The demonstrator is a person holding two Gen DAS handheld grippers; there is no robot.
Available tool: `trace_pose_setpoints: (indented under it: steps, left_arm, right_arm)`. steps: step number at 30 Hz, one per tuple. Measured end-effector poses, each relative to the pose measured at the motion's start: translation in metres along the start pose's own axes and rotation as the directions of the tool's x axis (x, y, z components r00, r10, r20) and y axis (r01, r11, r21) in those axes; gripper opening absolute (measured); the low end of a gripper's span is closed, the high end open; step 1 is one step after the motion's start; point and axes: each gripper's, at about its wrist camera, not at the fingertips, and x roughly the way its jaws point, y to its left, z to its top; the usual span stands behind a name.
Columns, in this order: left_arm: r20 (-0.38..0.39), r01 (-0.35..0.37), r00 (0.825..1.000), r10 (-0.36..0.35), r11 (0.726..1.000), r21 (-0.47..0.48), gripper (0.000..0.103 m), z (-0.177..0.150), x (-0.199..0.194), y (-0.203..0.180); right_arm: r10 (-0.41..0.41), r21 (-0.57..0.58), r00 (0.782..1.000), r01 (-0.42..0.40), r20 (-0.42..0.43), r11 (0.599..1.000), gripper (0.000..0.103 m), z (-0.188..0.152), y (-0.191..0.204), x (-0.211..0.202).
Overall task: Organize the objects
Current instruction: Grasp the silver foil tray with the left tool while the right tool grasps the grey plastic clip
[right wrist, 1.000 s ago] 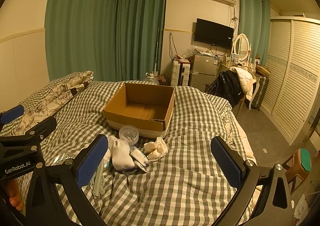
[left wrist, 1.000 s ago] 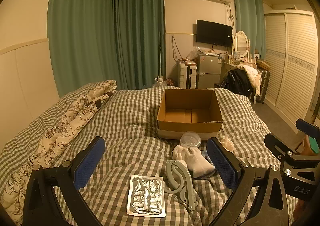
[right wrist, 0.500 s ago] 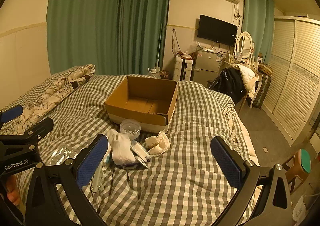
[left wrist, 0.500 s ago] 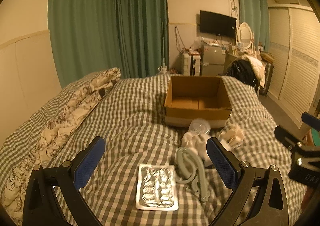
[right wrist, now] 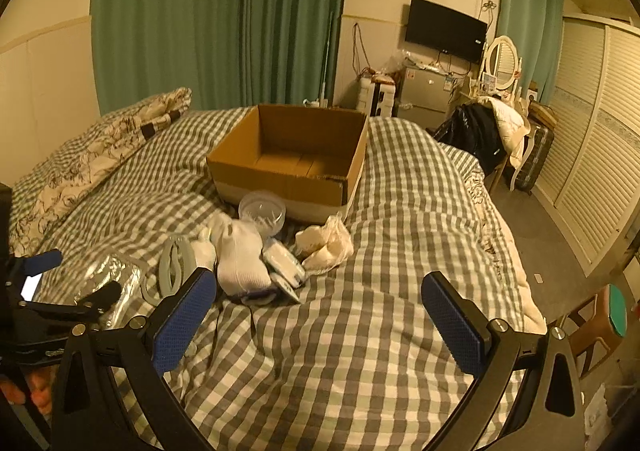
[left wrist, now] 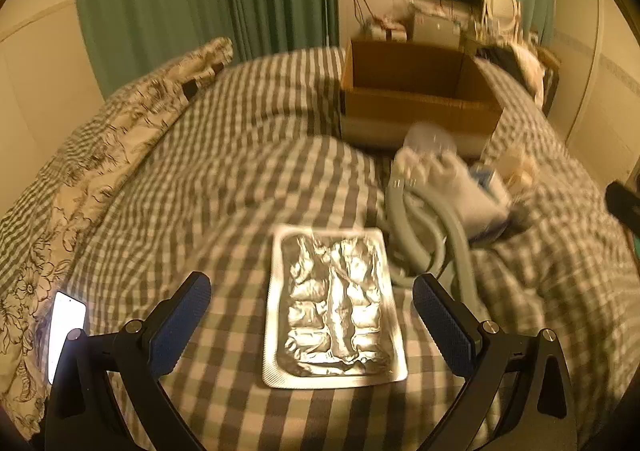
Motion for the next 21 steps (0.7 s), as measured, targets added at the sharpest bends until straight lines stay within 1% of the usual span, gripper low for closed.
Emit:
trace_pose_setpoints:
  steps: [2,3,5,6,7,10,14,16,18,21]
  left_arm:
    - [-0.032,0.009,0.999,-0.009,1.000,0.017,0.100,-0.005,0.011,-0.002]
    - [-0.042,0.007,0.999,-0.006,1.000,0.026,0.093,-0.008,0.015,-0.004]
    - [-0.028,0.002,1.000,0.000,0.999,0.049,0.086,-0.010,0.014,-0.007]
    - [-0.017,0.004,1.000,-0.003,0.999,0.054,0.075,-0.010,0.011,-0.007]
    - [-0.005,0.002,1.000,-0.001,0.998,0.058,0.070,-0.009,0.008,-0.007]
    - [0.015,0.027,0.999,-0.028,0.998,0.055,0.070,-0.005,-0.001,0.000]
    - [0.069,0.008,0.998,-0.011,0.999,0.043,0.070,0.005,-0.017,0.011]
    - [0.089,-0.001,0.996,-0.002,0.999,0.033,0.070,0.010,-0.023,0.018]
    - [0.098,-0.011,0.995,0.008,1.000,0.026,0.070,0.014,-0.024,0.025]
    - [0.100,-0.022,0.995,0.021,1.000,0.009,0.070,0.015,-0.021,0.034]
  right_arm:
    - [0.004,-0.006,1.000,-0.004,-0.015,1.000,0.103,-0.002,0.003,0.006]
    - [0.006,-0.010,1.000,-0.007,-0.023,1.000,0.103,-0.004,0.005,0.010]
    - [0.011,-0.016,0.999,-0.011,-0.034,1.000,0.103,-0.005,0.008,0.014]
    - [0.013,-0.021,0.999,-0.014,-0.041,1.000,0.103,-0.006,0.011,0.017]
    - [0.016,-0.026,0.999,-0.017,-0.046,1.000,0.103,-0.007,0.013,0.019]
    - [0.029,-0.046,0.998,-0.032,-0.063,0.998,0.103,-0.009,0.025,0.025]
    - [0.052,-0.084,0.995,-0.059,-0.082,0.995,0.103,-0.009,0.045,0.034]
    - [0.076,-0.100,0.992,-0.086,-0.098,0.991,0.103,-0.008,0.057,0.040]
    - [0.110,-0.108,0.986,-0.124,-0.126,0.986,0.103,-0.008,0.068,0.049]
    - [0.166,-0.102,0.969,-0.186,-0.181,0.977,0.102,-0.006,0.086,0.069]
